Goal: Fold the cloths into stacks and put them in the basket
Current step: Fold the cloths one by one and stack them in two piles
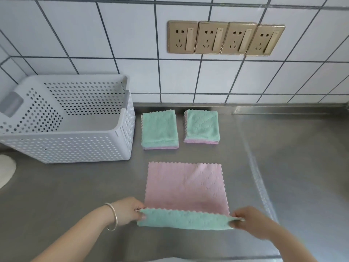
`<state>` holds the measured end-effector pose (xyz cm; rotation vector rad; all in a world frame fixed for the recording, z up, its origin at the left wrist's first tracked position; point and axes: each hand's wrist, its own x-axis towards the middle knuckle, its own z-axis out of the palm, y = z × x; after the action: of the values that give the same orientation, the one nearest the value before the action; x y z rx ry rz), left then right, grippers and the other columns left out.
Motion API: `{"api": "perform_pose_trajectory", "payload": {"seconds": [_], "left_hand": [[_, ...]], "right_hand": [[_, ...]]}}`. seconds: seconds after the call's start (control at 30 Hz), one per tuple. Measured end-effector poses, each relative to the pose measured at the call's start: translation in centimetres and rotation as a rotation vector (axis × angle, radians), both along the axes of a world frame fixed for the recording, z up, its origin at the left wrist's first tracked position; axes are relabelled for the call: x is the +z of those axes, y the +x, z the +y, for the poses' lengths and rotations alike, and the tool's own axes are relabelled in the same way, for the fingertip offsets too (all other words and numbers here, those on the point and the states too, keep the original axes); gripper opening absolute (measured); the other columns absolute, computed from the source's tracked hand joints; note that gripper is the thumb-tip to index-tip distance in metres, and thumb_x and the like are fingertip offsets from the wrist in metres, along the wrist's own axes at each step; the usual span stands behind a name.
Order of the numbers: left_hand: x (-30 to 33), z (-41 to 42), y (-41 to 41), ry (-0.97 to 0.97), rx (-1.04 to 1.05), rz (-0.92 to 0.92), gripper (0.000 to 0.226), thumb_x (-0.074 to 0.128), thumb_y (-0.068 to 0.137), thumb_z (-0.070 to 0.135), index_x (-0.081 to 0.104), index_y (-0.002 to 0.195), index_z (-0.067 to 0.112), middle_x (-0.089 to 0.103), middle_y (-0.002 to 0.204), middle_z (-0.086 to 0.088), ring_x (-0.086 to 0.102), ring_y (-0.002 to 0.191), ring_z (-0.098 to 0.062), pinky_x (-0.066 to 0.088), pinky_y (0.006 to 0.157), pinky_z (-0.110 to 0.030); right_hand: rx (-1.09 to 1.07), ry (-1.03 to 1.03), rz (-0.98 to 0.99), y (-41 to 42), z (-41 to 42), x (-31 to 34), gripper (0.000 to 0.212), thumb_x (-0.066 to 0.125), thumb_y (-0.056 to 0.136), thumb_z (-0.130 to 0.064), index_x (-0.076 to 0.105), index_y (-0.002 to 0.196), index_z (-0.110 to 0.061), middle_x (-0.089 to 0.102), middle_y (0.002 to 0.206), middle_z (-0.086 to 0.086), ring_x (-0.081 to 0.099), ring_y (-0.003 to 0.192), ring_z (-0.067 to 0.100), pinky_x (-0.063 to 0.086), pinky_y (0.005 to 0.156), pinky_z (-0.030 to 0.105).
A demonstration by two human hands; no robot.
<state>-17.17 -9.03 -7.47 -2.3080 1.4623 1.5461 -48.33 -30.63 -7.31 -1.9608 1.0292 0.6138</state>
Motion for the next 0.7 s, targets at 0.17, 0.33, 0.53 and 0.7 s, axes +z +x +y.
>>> {"api": "perform_pose_trajectory", "payload": {"seconds": [0.17,0.33,0.53,0.7], "left_hand": [[-2.0,0.2,0.0,0.117,0.051,0.127,0.021,0.055,0.081,0.043,0.055,0.068,0.026,0.055,0.072,0.007,0.045,0.061,-0.002,0.035,0.062,-0.018],[-1.9,-1.9,1.0,0.005,0.290,0.167,0.013,0.055,0.091,0.026,0.062,0.081,0.021,0.061,0.069,0.015,0.050,0.051,0.007,0.037,0.053,-0.006],[-2.0,-5.7,2.2,-0.088,0.476,0.092,0.015,0.050,0.094,0.025,0.063,0.092,0.017,0.068,0.090,0.001,0.057,0.066,-0.006,0.045,0.056,-0.013],[-3.4,-7.6,2.7,-0.089,0.501,-0.035,0.031,0.051,0.092,0.028,0.060,0.115,0.009,0.067,0.114,-0.011,0.064,0.093,-0.024,0.052,0.084,-0.033]], "right_hand": [[0.048,0.098,0.143,-0.4,-0.1,-0.6,0.020,0.063,0.083,-0.035,0.063,0.072,-0.017,0.064,0.078,0.005,0.068,0.084,0.020,0.044,0.066,0.021],[-0.196,0.037,0.033,1.5,-2.3,-1.2,0.035,0.064,0.084,-0.030,0.066,0.097,0.003,0.064,0.083,0.012,0.056,0.074,0.018,0.044,0.069,0.029],[-0.595,0.069,-0.207,4.6,-4.3,-1.8,0.014,0.058,0.089,-0.013,0.067,0.096,-0.004,0.068,0.083,0.003,0.063,0.074,0.014,0.050,0.064,0.025],[-0.624,-0.039,-0.173,6.2,-5.1,-3.8,0.022,0.058,0.089,-0.020,0.067,0.095,-0.001,0.068,0.088,0.017,0.063,0.078,0.029,0.050,0.068,0.036]]}}
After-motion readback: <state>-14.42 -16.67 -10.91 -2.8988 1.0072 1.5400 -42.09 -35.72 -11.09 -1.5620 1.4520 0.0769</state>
